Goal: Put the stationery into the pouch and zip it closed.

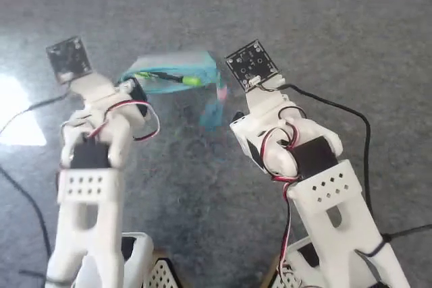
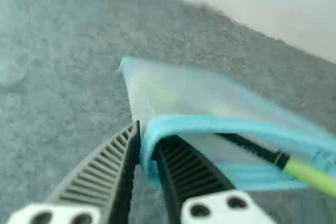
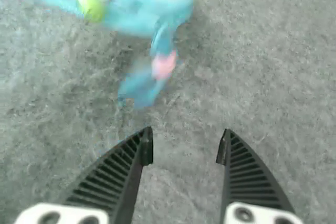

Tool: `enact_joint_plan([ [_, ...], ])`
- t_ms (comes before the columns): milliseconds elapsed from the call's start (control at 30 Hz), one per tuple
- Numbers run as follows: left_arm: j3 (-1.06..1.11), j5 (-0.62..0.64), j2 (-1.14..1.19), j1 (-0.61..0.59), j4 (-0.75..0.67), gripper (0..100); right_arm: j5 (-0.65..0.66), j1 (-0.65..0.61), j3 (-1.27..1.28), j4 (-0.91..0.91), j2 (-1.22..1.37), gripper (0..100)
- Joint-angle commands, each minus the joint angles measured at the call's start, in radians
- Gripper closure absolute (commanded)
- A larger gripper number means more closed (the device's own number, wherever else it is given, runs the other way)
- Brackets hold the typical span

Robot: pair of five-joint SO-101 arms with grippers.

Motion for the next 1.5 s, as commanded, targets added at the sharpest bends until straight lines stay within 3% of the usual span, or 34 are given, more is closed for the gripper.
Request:
enact_joint_plan([
  [0, -0.105, 0.015, 0.058, -0.008, 0.071, 99, -0.009, 0.013, -0.003, -0.028, -0.004, 79.8],
  [400, -0.371, -0.017, 0.060, 0.031, 0.238, 99, -0.002, -0.035, 0.084, -0.225, 0.071, 79.1],
  [633, -0.438, -0.037, 0.060, 0.031, 0.321, 99, -0.002, -0.033, 0.081, -0.372, 0.154, 64.1],
  [900, -0.450, -0.077, 0.060, 0.031, 0.341, 99, -0.008, -0.036, 0.081, -0.611, 0.288, 63.8],
  [1167, -0.440, -0.081, 0.060, 0.057, 0.341, 99, 0.000, -0.028, 0.069, -0.835, 0.418, 75.8],
  [1467, -0.309, -0.112, 0.060, 0.057, 0.242, 99, 0.064, 0.101, -0.061, -0.693, 0.418, 97.2],
])
